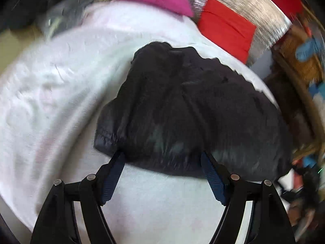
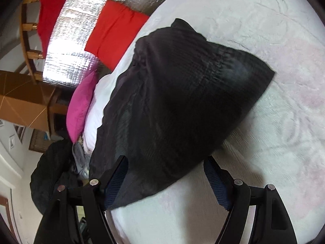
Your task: Fold large clothes
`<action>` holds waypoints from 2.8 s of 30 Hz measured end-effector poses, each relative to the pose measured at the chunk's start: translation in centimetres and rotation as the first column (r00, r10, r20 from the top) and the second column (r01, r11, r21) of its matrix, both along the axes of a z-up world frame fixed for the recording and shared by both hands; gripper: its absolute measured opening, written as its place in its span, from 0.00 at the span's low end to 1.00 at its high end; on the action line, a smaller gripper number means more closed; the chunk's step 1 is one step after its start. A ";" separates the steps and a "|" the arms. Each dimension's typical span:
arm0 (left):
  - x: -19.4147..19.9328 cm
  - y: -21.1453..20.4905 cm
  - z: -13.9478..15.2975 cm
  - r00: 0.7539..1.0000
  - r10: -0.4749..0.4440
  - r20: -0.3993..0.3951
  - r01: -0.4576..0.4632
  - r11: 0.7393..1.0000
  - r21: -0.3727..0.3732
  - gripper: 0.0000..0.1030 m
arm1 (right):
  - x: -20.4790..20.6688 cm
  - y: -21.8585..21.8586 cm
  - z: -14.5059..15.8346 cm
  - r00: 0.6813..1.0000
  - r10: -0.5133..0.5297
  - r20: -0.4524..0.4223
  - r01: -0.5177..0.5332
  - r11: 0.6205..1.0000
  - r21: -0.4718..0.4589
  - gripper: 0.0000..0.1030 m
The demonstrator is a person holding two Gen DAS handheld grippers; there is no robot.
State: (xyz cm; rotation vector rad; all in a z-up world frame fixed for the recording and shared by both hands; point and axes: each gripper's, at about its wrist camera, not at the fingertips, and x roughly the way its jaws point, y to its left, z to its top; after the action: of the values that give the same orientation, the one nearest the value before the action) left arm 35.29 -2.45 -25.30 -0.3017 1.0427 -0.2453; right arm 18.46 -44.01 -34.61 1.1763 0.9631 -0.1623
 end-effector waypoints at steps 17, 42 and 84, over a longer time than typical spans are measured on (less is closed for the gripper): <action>3.1 4.1 -2.5 0.966 0.253 -0.046 -0.254 0.907 -0.337 0.34 | 1.8 -0.2 -0.5 0.991 -0.107 0.078 0.117 0.984 -0.136 0.45; -2.2 2.2 1.7 0.985 0.139 0.106 -0.140 0.990 -0.002 0.43 | -4.8 0.4 2.1 0.999 -0.033 -0.002 0.032 0.995 -0.092 0.59; -1.8 -1.9 1.1 0.960 0.022 0.279 -0.138 0.905 0.402 0.60 | 4.2 6.0 4.6 0.927 0.309 -0.214 -0.375 0.727 -0.576 0.65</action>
State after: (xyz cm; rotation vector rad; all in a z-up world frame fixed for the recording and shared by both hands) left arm 33.47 -4.32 -24.17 0.0788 0.7849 0.0183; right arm 22.65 -38.05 -29.99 0.3787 1.0947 -0.2171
